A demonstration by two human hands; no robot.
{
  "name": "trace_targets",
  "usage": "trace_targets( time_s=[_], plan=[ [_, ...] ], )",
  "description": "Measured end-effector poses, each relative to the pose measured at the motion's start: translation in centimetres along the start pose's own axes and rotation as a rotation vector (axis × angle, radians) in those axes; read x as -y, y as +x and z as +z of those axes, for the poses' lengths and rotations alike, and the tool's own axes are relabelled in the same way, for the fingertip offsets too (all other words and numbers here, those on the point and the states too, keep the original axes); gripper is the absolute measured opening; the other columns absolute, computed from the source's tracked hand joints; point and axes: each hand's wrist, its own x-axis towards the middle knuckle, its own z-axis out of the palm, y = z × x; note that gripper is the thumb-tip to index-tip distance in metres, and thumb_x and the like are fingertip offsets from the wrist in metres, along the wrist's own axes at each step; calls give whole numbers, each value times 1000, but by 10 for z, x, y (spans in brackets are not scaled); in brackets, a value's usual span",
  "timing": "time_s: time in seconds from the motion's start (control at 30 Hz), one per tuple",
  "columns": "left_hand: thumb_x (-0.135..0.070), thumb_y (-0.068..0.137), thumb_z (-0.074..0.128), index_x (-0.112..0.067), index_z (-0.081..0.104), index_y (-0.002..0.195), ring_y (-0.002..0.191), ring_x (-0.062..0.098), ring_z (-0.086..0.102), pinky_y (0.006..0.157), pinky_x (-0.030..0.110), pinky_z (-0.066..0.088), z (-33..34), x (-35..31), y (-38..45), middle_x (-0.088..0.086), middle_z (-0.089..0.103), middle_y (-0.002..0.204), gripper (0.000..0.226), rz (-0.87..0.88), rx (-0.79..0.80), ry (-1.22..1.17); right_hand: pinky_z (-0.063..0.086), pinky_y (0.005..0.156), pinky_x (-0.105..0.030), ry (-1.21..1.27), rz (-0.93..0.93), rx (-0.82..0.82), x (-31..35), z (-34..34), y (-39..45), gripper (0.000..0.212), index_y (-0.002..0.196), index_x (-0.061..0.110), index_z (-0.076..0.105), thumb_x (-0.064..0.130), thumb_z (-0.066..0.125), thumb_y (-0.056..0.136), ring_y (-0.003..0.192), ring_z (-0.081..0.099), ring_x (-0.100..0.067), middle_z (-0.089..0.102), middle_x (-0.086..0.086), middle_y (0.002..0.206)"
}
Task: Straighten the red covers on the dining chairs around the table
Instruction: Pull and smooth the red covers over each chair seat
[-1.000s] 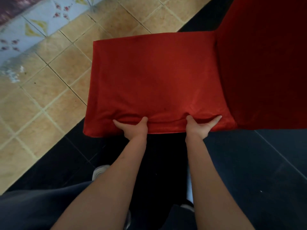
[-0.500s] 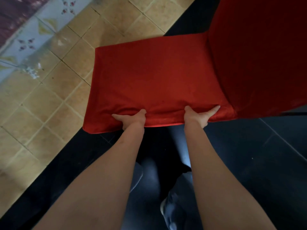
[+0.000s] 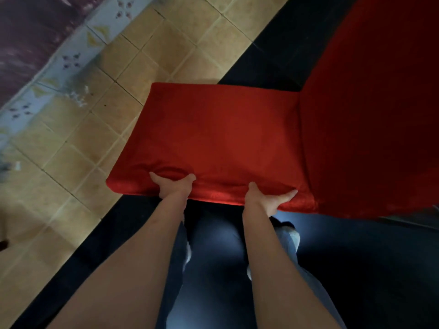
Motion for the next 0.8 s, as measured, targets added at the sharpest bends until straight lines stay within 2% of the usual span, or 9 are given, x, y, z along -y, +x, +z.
trace_targets(
  time_s=[0.13,0.23,0.37,0.43,0.5,0.57,0.63,0.73,0.8],
  plan=[
    [-25,70,84,-35,-11,151,119,36,51,99,49,47,-27,0,-5,22,38,142,125,24,-25,55,39,76,-33,4,51,-36,-19,-1,-24,114,148,51,-5,22,79,77,79,47,-20,40,-23,136],
    [-27,70,84,-35,-9,152,116,36,53,95,40,46,-44,0,-9,23,40,140,124,43,-48,99,40,75,-34,21,56,-72,-30,-2,-39,115,148,51,-4,20,80,76,65,39,-13,36,-23,138],
    [-29,71,83,-34,-7,152,117,36,51,94,42,42,-65,2,-21,23,38,141,121,55,-76,154,41,70,-34,2,75,-99,-39,-11,-58,116,148,50,-4,23,81,74,60,38,-10,39,-22,133],
    [-29,71,83,-36,-6,152,107,35,53,85,40,41,-73,2,-30,24,38,140,120,45,-80,166,41,68,-33,-13,90,-111,-41,-17,-69,115,148,50,-4,24,81,74,59,39,-9,40,-22,132],
    [-30,70,83,-39,-5,151,88,30,49,77,39,37,-80,-1,-41,25,35,139,120,42,-88,178,41,67,-33,-26,96,-116,-39,-23,-78,114,148,50,-3,25,81,75,59,40,-10,41,-23,131],
    [-31,69,83,-40,-2,151,71,24,43,74,38,37,-84,-6,-48,25,33,138,118,64,-101,184,42,66,-33,-44,100,-111,-35,-26,-87,114,148,50,-3,26,81,75,59,42,-13,40,-23,131],
    [-31,68,84,-41,2,150,64,22,41,73,38,41,-88,-15,-53,25,32,137,116,104,-107,173,42,65,-34,-52,103,-107,-29,-27,-96,114,149,49,-3,27,81,75,60,44,-15,39,-24,130],
    [-33,67,85,-44,2,148,76,25,47,82,43,53,-91,-28,-55,24,36,135,116,145,-66,149,40,63,-34,-51,98,-99,-17,-25,-105,113,149,49,-3,30,80,75,60,45,-17,39,-25,129],
    [-35,67,85,-45,1,147,86,27,48,88,51,53,-92,-33,-55,23,36,135,117,160,-25,137,39,58,-31,-52,94,-79,-10,-26,-107,113,149,49,-4,33,80,76,59,45,-15,42,-25,128]
  ],
)
